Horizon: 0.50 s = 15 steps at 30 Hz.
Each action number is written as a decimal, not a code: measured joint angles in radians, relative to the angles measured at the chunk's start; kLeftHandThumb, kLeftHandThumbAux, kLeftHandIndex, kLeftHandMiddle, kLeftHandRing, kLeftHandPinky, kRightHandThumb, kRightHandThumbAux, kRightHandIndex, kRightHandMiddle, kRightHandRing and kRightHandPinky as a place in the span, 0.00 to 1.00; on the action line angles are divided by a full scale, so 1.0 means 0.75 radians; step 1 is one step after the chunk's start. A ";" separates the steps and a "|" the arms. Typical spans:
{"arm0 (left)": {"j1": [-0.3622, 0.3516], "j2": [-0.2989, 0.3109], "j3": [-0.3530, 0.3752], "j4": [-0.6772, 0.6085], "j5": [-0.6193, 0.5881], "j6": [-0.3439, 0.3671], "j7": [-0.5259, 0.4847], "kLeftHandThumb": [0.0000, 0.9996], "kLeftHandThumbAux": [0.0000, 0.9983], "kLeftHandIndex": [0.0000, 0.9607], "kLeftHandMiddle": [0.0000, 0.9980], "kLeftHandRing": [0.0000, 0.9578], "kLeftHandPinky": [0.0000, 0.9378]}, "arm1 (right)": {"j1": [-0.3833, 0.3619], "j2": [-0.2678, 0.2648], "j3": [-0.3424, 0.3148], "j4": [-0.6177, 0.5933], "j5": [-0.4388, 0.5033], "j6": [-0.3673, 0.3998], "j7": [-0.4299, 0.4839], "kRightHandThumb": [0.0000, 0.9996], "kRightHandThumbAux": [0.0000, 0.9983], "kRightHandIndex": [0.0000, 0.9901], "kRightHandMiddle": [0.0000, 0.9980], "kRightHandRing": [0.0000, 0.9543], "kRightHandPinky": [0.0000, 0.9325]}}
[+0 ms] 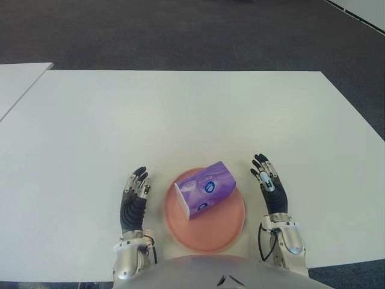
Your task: Put the tissue paper into the plate.
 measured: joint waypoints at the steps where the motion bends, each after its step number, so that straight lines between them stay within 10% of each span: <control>1: -0.015 -0.003 -0.003 0.033 0.009 -0.020 0.007 0.08 0.55 0.19 0.16 0.13 0.11 | 0.000 0.000 0.004 0.003 -0.008 -0.004 -0.008 0.02 0.38 0.00 0.00 0.00 0.00; 15: -0.146 -0.012 0.046 0.247 0.007 -0.160 -0.016 0.07 0.52 0.12 0.13 0.11 0.09 | 0.000 -0.002 0.027 0.025 -0.094 -0.026 -0.111 0.03 0.37 0.01 0.00 0.00 0.00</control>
